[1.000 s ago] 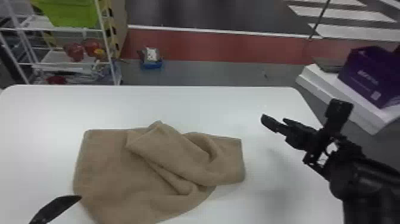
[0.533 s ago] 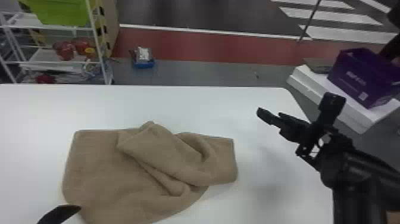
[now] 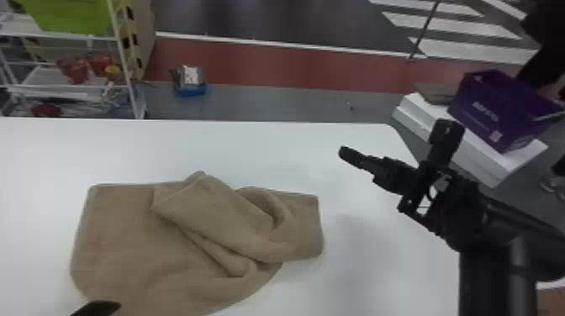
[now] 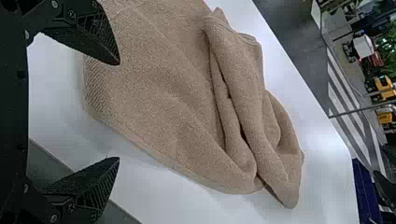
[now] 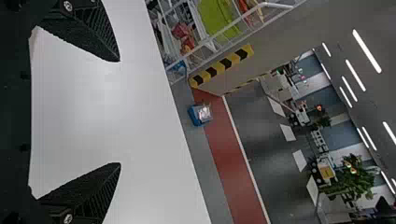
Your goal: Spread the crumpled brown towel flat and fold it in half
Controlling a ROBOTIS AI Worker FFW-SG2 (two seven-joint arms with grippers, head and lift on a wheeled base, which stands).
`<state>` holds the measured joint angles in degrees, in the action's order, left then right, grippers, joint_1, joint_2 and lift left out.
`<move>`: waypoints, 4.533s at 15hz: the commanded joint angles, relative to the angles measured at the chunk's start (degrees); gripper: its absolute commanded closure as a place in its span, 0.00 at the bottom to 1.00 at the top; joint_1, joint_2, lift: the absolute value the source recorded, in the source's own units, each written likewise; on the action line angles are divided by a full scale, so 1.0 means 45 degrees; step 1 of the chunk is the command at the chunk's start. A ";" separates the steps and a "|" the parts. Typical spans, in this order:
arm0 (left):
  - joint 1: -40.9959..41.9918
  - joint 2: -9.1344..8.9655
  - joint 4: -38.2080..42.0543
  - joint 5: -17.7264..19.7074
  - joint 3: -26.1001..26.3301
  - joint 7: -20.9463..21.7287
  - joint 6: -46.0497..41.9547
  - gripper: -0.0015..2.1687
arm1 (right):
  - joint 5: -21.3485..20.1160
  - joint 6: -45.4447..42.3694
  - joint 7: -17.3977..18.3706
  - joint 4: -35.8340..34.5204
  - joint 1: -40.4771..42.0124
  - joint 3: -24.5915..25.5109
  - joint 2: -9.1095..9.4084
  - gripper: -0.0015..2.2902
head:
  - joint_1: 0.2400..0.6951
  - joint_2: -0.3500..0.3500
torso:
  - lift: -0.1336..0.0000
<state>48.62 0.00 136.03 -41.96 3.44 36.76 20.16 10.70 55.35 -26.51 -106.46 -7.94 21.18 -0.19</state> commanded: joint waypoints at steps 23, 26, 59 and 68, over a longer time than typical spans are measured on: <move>0.0017 0.0058 0.0083 -0.0401 0.1014 -0.1627 0.1253 0.19 | 0.1919 0.3512 0.0949 -0.2982 0.0573 -0.0800 0.0053 0.04 | 1.00 0.38 | 0.00; -0.0061 0.0058 0.0044 -0.0421 0.0994 -0.1568 0.1448 0.21 | 0.2094 0.3512 0.0988 -0.2982 0.0475 -0.0702 0.0053 0.04 | 1.00 0.40 | 0.00; -0.0179 0.0039 0.1606 -0.0440 0.0545 -0.1588 0.2816 0.50 | 0.0786 0.2536 0.0285 -0.0775 0.1764 -0.1405 -0.0076 0.08 | 1.00 0.50 | 0.00; -0.0296 0.0039 0.1411 -0.0382 0.0447 -0.1568 0.2776 0.50 | 0.0044 0.3239 0.0285 -0.0189 0.1139 -0.2382 -0.0173 0.14 | 1.00 0.54 | 0.00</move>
<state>47.41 0.18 142.56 -43.75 5.53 29.65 32.76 11.13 69.44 -25.18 -107.54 -2.53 10.87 -0.81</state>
